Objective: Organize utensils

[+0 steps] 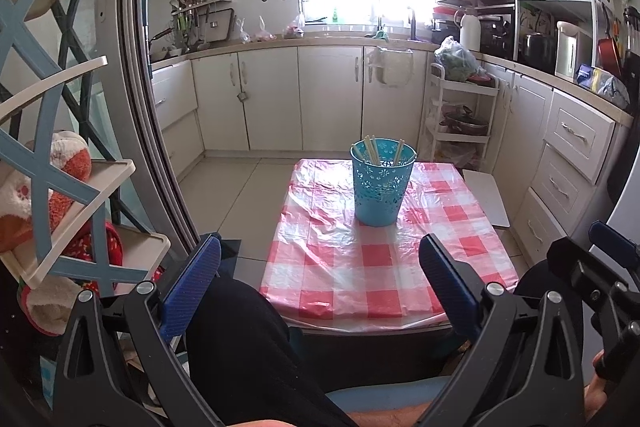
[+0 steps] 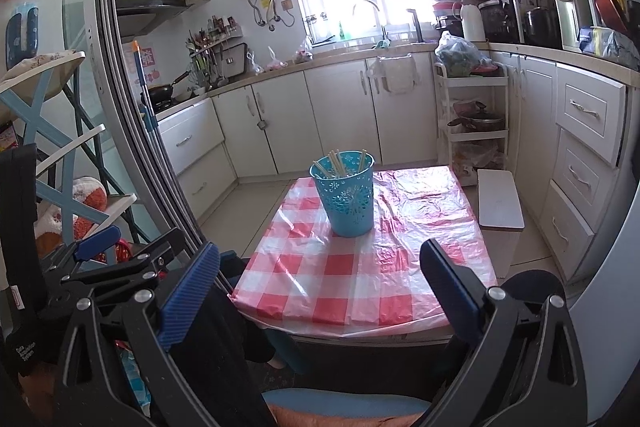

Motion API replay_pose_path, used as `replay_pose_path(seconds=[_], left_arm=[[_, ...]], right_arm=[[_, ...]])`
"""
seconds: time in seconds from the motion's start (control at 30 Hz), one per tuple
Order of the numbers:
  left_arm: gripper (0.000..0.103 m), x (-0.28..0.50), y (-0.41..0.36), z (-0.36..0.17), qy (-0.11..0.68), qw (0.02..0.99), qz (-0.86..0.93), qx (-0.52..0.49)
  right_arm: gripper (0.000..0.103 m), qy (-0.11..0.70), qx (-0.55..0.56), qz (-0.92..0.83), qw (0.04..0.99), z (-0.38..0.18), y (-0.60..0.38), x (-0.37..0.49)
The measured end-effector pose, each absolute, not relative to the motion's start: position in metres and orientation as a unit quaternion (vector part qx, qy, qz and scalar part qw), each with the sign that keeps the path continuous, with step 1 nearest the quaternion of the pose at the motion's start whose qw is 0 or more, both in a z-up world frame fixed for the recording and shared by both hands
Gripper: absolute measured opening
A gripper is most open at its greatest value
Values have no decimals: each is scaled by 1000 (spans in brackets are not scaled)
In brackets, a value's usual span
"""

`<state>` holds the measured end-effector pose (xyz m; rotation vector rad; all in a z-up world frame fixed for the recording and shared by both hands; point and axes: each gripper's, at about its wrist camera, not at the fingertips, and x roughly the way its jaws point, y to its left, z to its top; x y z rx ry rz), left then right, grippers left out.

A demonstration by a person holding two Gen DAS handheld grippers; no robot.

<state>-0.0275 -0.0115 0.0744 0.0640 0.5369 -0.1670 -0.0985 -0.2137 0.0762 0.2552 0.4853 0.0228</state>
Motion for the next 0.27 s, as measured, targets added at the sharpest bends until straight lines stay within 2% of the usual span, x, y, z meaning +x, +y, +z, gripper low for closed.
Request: replay_pose_path(seconds=[0.27], left_arm=[[95,-19,-15,69,272,958,-77,37]], right_arm=[[96,256,132,12,958,70,-217,-90]])
